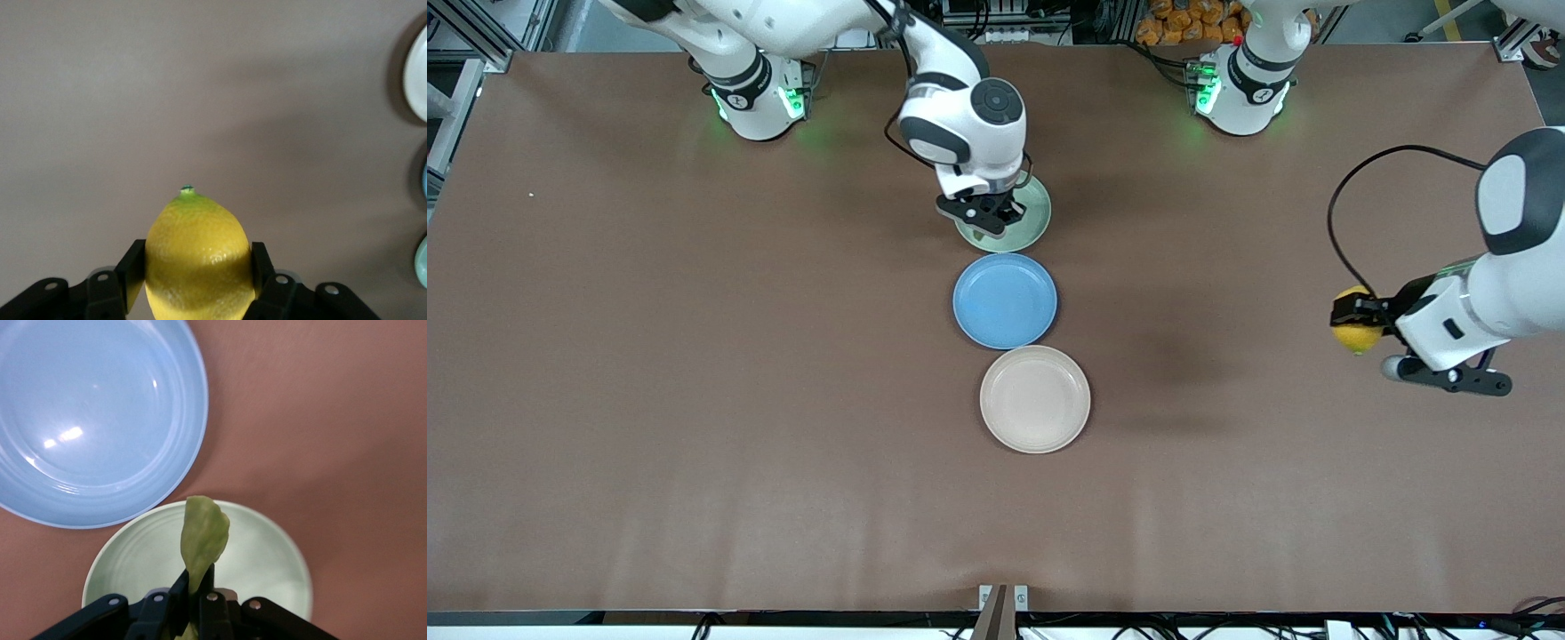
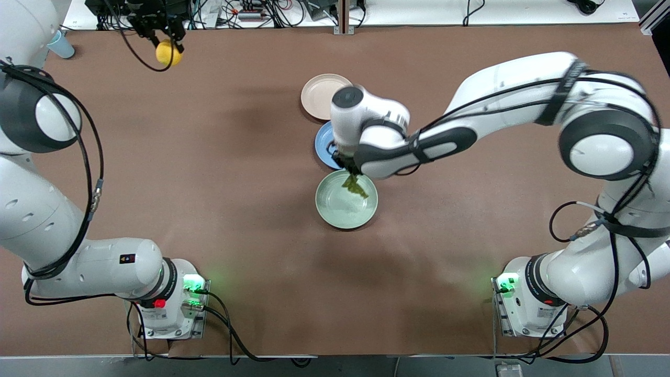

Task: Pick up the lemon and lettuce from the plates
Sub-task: 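Lift the lemon away with the left gripper while the right lifts lettuce, then lower the lemon and lettuce onto the table with both grippers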

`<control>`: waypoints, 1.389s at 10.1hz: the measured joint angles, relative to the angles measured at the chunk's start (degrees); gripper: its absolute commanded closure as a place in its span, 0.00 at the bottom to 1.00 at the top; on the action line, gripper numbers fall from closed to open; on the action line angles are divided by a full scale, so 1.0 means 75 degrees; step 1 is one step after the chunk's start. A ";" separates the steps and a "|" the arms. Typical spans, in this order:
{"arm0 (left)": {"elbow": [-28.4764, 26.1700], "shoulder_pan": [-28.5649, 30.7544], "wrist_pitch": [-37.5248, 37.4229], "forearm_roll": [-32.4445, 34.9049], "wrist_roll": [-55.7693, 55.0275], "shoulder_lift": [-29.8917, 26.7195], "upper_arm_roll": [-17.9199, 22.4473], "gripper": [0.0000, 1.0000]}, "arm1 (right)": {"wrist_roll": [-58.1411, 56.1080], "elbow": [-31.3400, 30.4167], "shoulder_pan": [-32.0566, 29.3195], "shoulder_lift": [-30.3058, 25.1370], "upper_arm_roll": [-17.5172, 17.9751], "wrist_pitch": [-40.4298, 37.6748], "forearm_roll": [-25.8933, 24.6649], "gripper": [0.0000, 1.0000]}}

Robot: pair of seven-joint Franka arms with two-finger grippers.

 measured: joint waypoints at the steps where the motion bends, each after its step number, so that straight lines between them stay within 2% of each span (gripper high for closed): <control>1: -0.0234 0.0025 0.0077 0.0090 0.0008 -0.0085 -0.0005 1.00 | -0.0708 0.0003 -0.0225 -0.0417 0.0007 -0.0476 0.0438 1.00; 4: -0.1130 0.0181 0.0820 0.0254 0.0076 -0.0291 -0.0010 1.00 | -0.2832 -0.0006 -0.1327 -0.1410 -0.0030 -0.1628 0.1172 1.00; 6: -0.1809 0.0217 0.1366 0.0262 0.0095 -0.0470 -0.0015 1.00 | -0.4285 -0.0027 -0.2196 -0.1784 -0.0214 -0.2084 0.1368 1.00; 7: -0.2248 0.0216 0.1760 0.0265 0.0095 -0.0621 -0.0023 1.00 | -0.5005 -0.0041 -0.2499 -0.1910 -0.0526 -0.2161 0.1417 1.00; 9: -0.3116 0.0224 0.2395 0.0270 0.0095 -0.0839 -0.0021 1.00 | -0.6437 -0.0130 -0.2585 -0.2052 -0.1608 -0.2173 0.1461 1.00; 11: -0.4217 0.0256 0.3758 0.0287 0.0095 -0.0868 -0.0019 1.00 | -0.7685 -0.0224 -0.2604 -0.2081 -0.2575 -0.2162 0.1487 1.00; 13: -0.5036 0.0273 0.4743 0.0288 0.0099 -0.0790 -0.0020 1.00 | -0.8736 -0.0345 -0.2672 -0.2079 -0.3348 -0.2146 0.1496 1.00; 14: -0.5227 0.0275 0.5058 0.0288 0.0102 -0.0694 -0.0022 1.00 | -0.9117 -0.0409 -0.2881 -0.2061 -0.3552 -0.2065 0.1497 1.00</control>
